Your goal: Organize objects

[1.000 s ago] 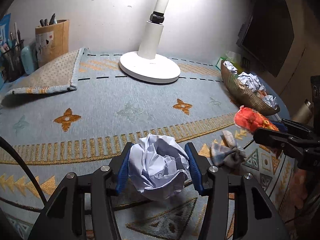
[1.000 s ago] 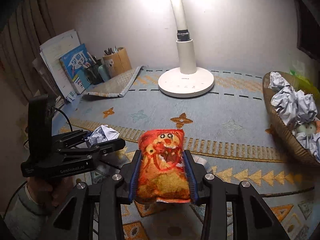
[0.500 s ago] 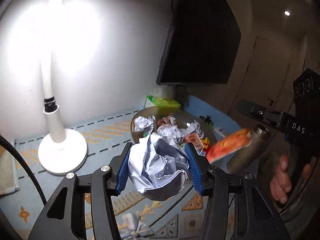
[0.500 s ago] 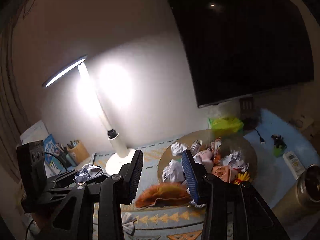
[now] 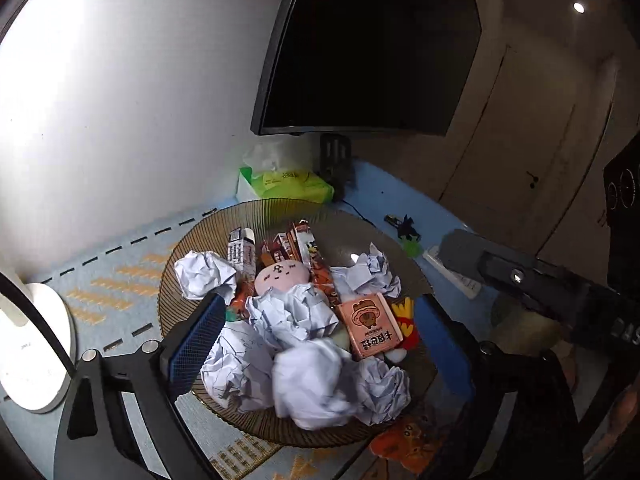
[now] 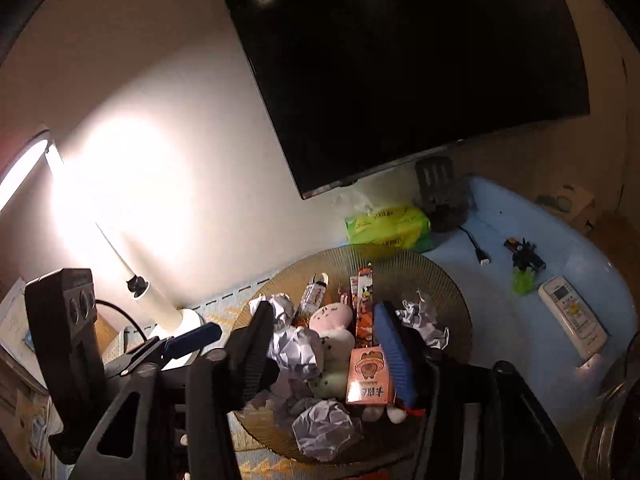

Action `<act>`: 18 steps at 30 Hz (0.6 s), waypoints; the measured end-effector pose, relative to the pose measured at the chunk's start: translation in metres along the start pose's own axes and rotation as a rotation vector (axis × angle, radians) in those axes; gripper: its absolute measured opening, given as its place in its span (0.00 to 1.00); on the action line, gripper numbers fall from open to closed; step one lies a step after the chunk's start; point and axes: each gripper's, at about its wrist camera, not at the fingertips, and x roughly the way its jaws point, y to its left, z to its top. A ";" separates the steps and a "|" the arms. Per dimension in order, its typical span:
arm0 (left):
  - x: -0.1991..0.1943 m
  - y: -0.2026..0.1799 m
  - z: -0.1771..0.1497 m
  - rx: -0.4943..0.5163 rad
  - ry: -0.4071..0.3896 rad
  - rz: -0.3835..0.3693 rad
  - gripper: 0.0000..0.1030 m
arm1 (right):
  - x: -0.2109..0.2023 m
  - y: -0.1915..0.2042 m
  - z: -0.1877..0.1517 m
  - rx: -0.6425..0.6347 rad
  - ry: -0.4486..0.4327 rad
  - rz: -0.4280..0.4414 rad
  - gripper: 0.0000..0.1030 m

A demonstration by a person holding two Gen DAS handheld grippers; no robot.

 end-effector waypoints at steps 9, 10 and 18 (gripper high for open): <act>-0.070 0.029 -0.049 -0.052 -0.019 0.099 0.92 | -0.027 -0.010 -0.086 -0.079 0.126 0.029 0.85; -0.083 0.036 -0.057 -0.072 -0.029 0.116 0.92 | -0.027 -0.012 -0.095 -0.080 0.152 0.036 0.85; -0.156 0.096 -0.147 -0.256 0.009 0.228 0.92 | 0.003 -0.017 -0.159 -0.112 0.306 -0.070 0.85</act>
